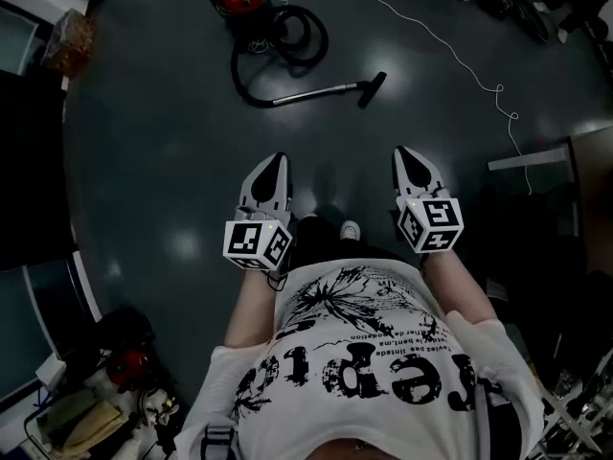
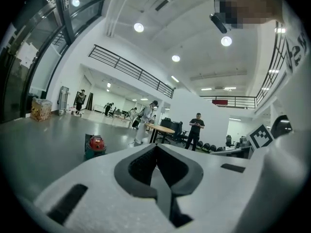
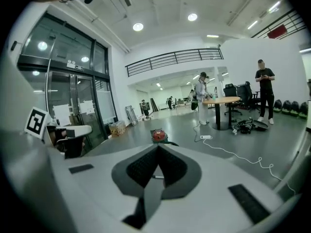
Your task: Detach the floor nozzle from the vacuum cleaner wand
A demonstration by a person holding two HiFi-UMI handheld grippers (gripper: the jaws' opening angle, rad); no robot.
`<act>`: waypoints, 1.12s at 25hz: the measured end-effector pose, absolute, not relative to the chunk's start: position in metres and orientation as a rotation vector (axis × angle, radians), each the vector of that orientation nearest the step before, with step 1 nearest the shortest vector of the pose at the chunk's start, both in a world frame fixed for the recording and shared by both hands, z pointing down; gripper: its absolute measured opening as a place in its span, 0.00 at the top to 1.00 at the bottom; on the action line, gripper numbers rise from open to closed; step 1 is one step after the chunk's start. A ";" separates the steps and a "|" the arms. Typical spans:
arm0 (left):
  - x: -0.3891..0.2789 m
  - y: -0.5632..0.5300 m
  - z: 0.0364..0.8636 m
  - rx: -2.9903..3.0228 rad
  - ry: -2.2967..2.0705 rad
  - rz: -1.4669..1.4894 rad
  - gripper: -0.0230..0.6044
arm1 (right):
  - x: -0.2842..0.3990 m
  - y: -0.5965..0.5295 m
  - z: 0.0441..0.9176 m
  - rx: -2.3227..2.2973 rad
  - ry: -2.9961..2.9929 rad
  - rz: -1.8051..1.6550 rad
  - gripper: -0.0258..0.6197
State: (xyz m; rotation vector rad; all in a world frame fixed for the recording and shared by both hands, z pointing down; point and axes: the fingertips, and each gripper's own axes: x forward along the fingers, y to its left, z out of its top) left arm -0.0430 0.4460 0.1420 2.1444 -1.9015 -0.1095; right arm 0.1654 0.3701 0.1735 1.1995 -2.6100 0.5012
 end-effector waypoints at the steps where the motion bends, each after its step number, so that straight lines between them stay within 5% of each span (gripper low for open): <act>1: -0.050 0.431 0.148 2.136 -1.899 -0.091 0.96 | 0.163 0.356 0.178 1.203 -2.599 0.508 0.96; 18: -0.157 0.090 0.191 2.318 -1.594 0.064 0.96 | 0.053 0.059 0.210 1.373 -2.451 0.600 0.96; 28: -0.152 0.022 0.331 2.221 -1.542 0.253 0.96 | 0.057 -0.025 0.317 1.342 -2.414 0.692 0.96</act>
